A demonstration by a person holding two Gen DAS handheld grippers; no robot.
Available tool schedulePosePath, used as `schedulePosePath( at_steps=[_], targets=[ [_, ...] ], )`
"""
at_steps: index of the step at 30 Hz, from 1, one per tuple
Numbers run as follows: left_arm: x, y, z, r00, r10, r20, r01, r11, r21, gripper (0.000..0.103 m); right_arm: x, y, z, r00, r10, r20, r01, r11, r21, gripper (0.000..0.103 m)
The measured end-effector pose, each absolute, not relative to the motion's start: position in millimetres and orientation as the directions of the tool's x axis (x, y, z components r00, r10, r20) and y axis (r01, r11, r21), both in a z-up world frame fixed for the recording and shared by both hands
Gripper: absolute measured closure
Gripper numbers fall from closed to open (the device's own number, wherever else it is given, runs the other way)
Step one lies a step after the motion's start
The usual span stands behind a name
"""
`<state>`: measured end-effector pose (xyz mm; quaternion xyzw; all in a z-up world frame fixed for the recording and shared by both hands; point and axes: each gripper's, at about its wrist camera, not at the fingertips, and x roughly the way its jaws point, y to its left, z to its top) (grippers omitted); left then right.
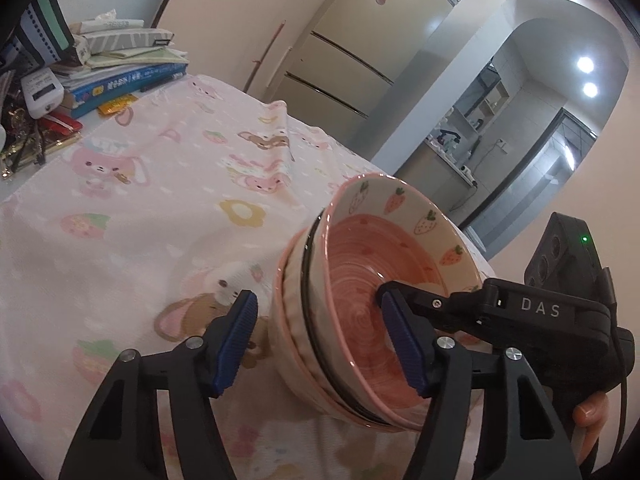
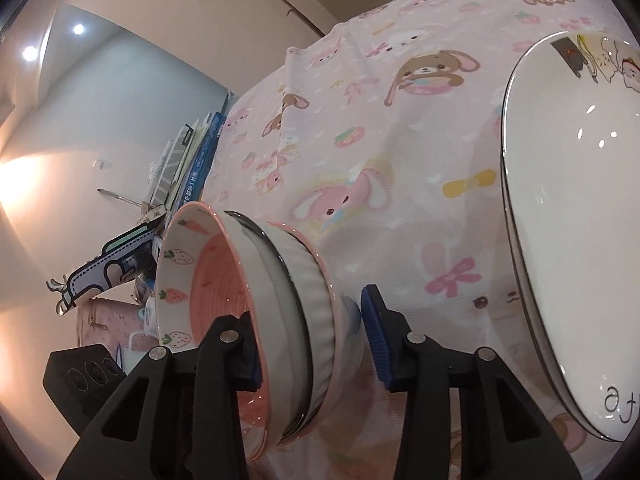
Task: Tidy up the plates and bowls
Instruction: 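Close the left tool on the bowl rims while the right tool closes too, then lift the stacked bowls with both tools and carry them over the plate stack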
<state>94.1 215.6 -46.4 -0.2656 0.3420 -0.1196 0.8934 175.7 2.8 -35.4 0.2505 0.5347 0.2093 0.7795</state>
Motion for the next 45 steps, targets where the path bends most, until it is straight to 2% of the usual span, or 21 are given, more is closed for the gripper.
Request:
schedulePosePath(
  at_steps=[4, 6, 9, 11, 13, 22, 33, 45],
  targets=[
    [96.5, 217.9, -49.7, 0.725, -0.42, -0.545, 0.032, 0.811, -0.584, 0.039, 172.9, 11.1, -33.3, 0.355, 0.59, -0.725, -0.079, 0.792, 0.606, 0.062],
    [95.8, 218.9, -49.7, 0.729, -0.411, -0.547, 0.021, 0.812, -0.583, 0.043, 173.5, 0.7, -33.5, 0.351, 0.599, -0.72, -0.072, 0.784, 0.617, 0.062],
    [94.4, 218.2, -48.9, 0.738, -0.372, -0.563, -0.019, 0.823, -0.568, 0.054, 167.0, -7.3, -26.0, 0.385, 0.57, -0.726, -0.1, 0.808, 0.581, 0.065],
    [94.7, 212.0, -44.6, 0.742, -0.291, -0.603, -0.087, 0.851, -0.518, 0.063, 158.5, -0.9, -17.8, 0.433, 0.509, -0.744, -0.173, 0.857, 0.486, 0.066],
    [95.5, 206.3, -40.7, 0.732, -0.26, -0.63, -0.097, 0.875, -0.475, 0.063, 152.0, 3.7, -13.0, 0.464, 0.482, -0.743, -0.203, 0.875, 0.44, 0.068],
    [93.7, 190.4, -31.5, 0.698, -0.209, -0.685, -0.12, 0.909, -0.399, 0.064, 156.8, -13.3, -14.8, 0.403, 0.517, -0.755, -0.184, 0.854, 0.487, 0.07],
    [73.4, 166.6, -18.1, 0.684, -0.229, -0.692, -0.106, 0.908, -0.405, 0.064, 139.6, -34.0, -1.5, 0.389, 0.522, -0.759, -0.193, 0.852, 0.487, 0.07],
    [43.3, 117.7, -17.7, 0.6, -0.286, -0.748, -0.074, 0.91, -0.407, 0.064, 103.5, -88.9, 2.6, 0.371, 0.504, -0.78, -0.141, 0.861, 0.489, 0.07]
  ],
)
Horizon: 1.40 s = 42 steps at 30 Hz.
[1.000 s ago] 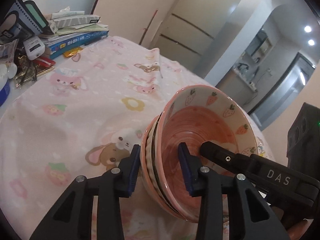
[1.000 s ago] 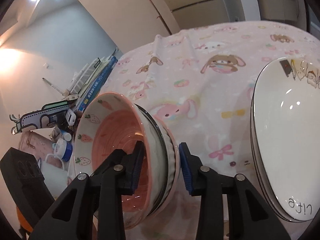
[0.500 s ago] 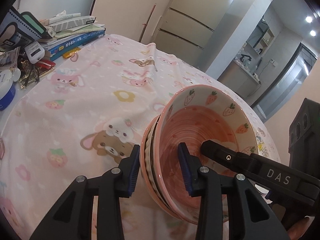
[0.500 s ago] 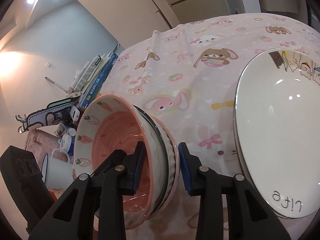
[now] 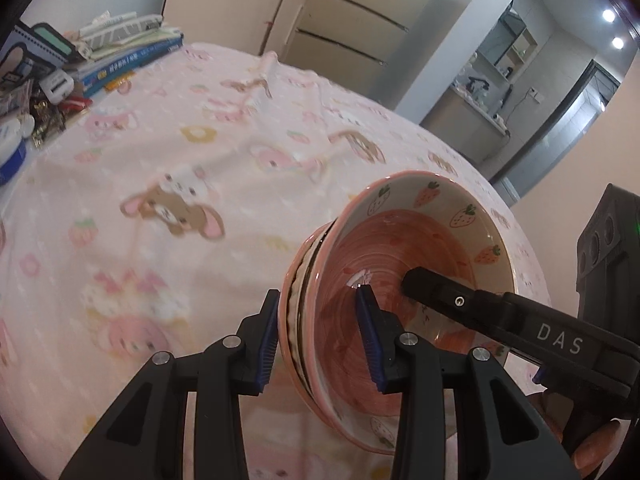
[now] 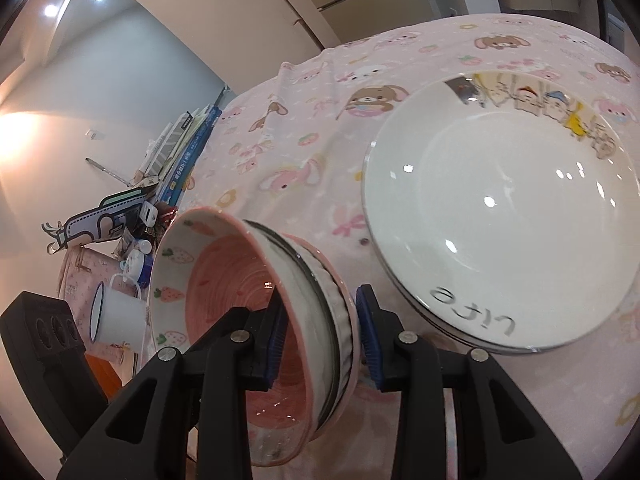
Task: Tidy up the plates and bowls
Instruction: 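Lift the stacked bowls with both tools and carry them over the plate stack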
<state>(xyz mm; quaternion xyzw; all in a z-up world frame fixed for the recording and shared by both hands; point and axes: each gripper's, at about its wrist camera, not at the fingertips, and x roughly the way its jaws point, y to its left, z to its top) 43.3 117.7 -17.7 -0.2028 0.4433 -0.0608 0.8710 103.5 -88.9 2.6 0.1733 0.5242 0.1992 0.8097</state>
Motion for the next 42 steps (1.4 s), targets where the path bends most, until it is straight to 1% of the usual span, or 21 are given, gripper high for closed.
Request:
schedulePosePath(
  at_steps=[4, 7, 9, 11, 14, 16, 19, 22, 25, 28, 35, 42],
  targets=[
    [37.5, 107.4, -26.7, 0.583, -0.296, -0.757, -0.064, 0.912, -0.406, 0.064, 94.6, -100.7, -3.2, 0.36, 0.484, -0.798, -0.131, 0.873, 0.47, 0.07],
    [34.4, 106.9, -28.0, 0.594, -0.308, -0.744, -0.053, 0.907, -0.418, 0.064, 90.8, -108.9, -8.4, 0.355, 0.503, -0.788, -0.127, 0.861, 0.492, 0.07],
    [33.7, 108.4, -29.1, 0.592, -0.33, -0.735, -0.048, 0.896, -0.441, 0.06, 89.7, -113.5, -10.0, 0.355, 0.521, -0.776, -0.133, 0.85, 0.51, 0.07],
    [35.0, 110.1, -31.4, 0.59, -0.373, -0.716, -0.036, 0.874, -0.485, 0.049, 89.6, -118.6, -12.9, 0.355, 0.552, -0.755, -0.122, 0.828, 0.548, 0.067],
    [38.6, 108.1, -39.5, 0.58, -0.397, -0.712, -0.035, 0.861, -0.508, 0.047, 89.3, -124.1, -20.6, 0.346, 0.602, -0.719, -0.101, 0.786, 0.61, 0.06],
    [37.1, 110.3, -42.7, 0.589, -0.412, -0.695, -0.038, 0.845, -0.533, 0.046, 87.8, -127.0, -32.0, 0.334, 0.623, -0.708, -0.055, 0.762, 0.645, 0.059],
    [36.7, 117.2, -49.6, 0.583, -0.459, -0.671, -0.056, 0.801, -0.597, 0.046, 84.7, -132.7, -44.7, 0.343, 0.668, -0.66, 0.005, 0.702, 0.712, 0.056],
    [34.0, 114.5, -47.2, 0.591, -0.437, -0.678, -0.066, 0.811, -0.581, 0.048, 81.9, -136.6, -53.4, 0.375, 0.689, -0.62, 0.055, 0.651, 0.757, 0.056],
    [32.0, 111.9, -43.7, 0.595, -0.415, -0.688, -0.088, 0.818, -0.568, 0.05, 76.2, -133.8, -50.4, 0.423, 0.658, -0.623, 0.059, 0.666, 0.744, 0.055],
    [30.9, 109.3, -39.6, 0.586, -0.393, -0.709, -0.107, 0.83, -0.548, 0.051, 76.9, -131.1, -47.6, 0.422, 0.648, -0.633, 0.057, 0.678, 0.733, 0.056],
    [25.7, 106.8, -18.2, 0.609, -0.385, -0.693, -0.086, 0.837, -0.541, 0.051, 75.2, -132.5, -35.6, 0.425, 0.662, -0.617, 0.043, 0.666, 0.745, 0.056],
    [24.5, 95.5, 17.9, 0.639, -0.39, -0.663, -0.038, 0.845, -0.534, 0.051, 71.2, -142.6, -0.7, 0.464, 0.665, -0.586, 0.012, 0.656, 0.754, 0.056]
  ],
)
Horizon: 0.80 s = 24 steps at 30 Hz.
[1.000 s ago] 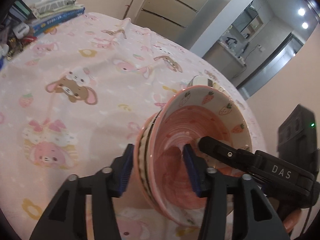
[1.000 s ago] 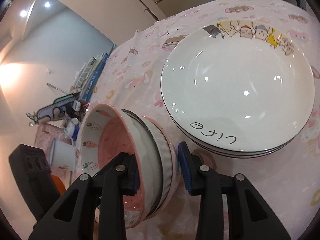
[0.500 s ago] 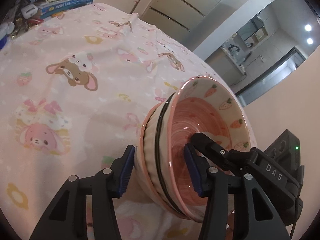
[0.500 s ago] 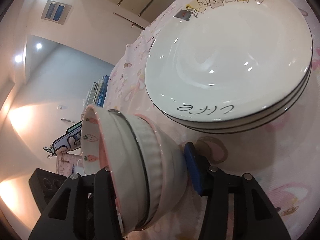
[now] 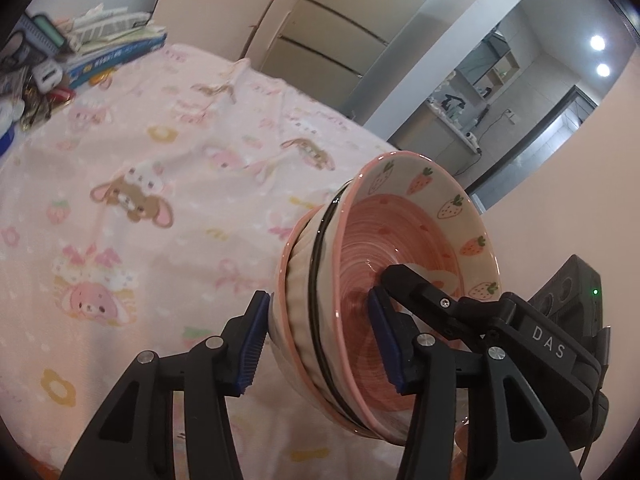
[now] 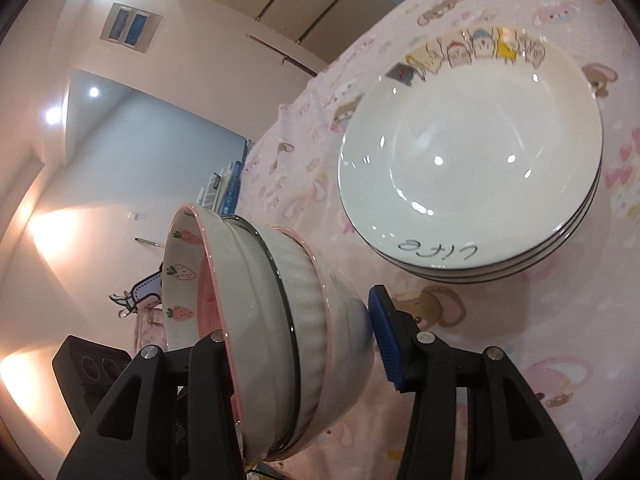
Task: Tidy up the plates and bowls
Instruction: 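Lift the stacked bowls with both tools and carry them over the plate stack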
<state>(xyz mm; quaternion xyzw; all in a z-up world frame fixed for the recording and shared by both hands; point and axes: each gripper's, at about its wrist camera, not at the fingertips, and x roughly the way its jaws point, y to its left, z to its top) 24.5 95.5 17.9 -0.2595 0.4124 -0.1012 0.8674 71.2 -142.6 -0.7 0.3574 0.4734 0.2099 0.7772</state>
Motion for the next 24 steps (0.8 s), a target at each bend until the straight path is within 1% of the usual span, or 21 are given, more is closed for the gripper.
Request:
schedulePosePath(
  at_steps=[3, 6, 10, 16, 24],
  targets=[
    [28.3, 90.0, 29.9, 0.657, -0.389, -0.646, -0.026, 0.844, -0.535, 0.05, 71.9, -147.1, 16.2, 0.491, 0.639, -0.592, 0.003, 0.679, 0.734, 0.056],
    [39.6, 79.8, 38.5, 0.657, -0.396, -0.641, -0.008, 0.847, -0.531, 0.05, 78.8, -155.7, 23.8, 0.496, 0.649, -0.576, -0.001, 0.665, 0.747, 0.056],
    [54.0, 60.9, 43.4, 0.65, -0.412, -0.638, 0.017, 0.848, -0.53, 0.05, 87.6, -169.9, 31.5, 0.517, 0.632, -0.577, -0.003, 0.676, 0.737, 0.056],
    [85.1, 27.1, 42.1, 0.62, -0.455, -0.639, 0.058, 0.839, -0.541, 0.05, 104.1, -200.7, 35.2, 0.547, 0.593, -0.591, 0.02, 0.696, 0.718, 0.056],
    [126.6, -9.7, 28.4, 0.572, -0.483, -0.663, 0.083, 0.838, -0.539, 0.05, 132.2, -239.4, 24.1, 0.573, 0.552, -0.605, 0.088, 0.693, 0.716, 0.056]
  ],
)
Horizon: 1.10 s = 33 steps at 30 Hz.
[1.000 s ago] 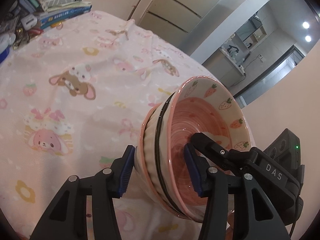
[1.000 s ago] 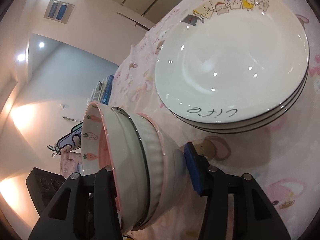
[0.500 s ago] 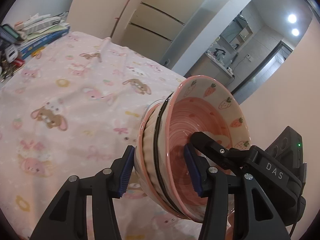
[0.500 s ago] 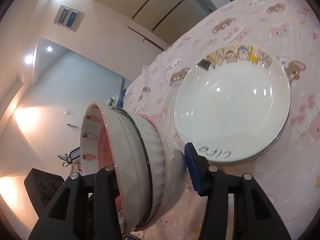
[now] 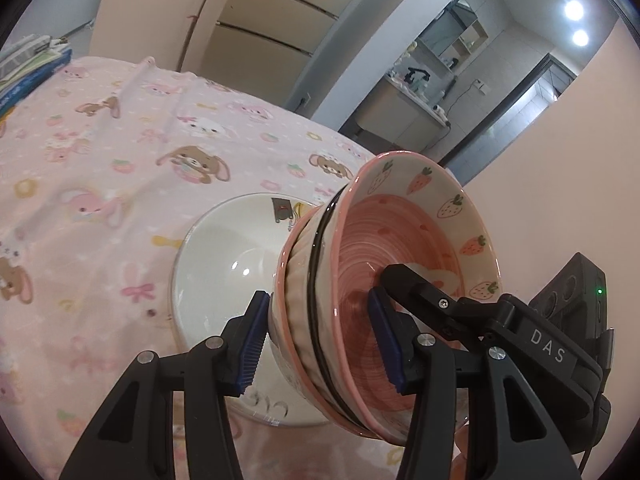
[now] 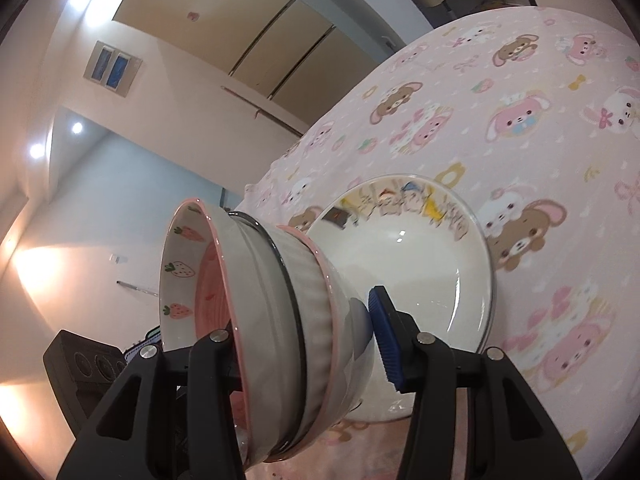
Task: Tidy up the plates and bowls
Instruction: 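Lift the stacked bowls with both tools and carry them over the plate stack, then lower the stacked bowls into the deep plate and open both tools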
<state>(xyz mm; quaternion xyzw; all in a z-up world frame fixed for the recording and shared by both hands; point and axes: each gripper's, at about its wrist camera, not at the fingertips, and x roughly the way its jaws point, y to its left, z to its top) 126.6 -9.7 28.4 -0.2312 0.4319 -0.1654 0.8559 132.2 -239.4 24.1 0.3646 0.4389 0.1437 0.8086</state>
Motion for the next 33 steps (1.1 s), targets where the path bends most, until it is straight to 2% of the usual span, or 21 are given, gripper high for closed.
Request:
schedulePosePath(
  at_steps=[19, 33],
  targets=[
    [158.1, -32.9, -4.1, 0.517, -0.439, -0.734, 0.056, 0.874, -0.483, 0.05, 168.2, -261.0, -13.5, 0.517, 0.549, -0.657, 0.16, 0.692, 0.704, 0.056],
    [158.6, -28.7, -6.1, 0.522, -0.452, -0.723, 0.048, 0.862, -0.504, 0.05, 170.9, -256.8, -10.6, 0.509, 0.53, -0.678, 0.137, 0.728, 0.671, 0.056]
  ],
)
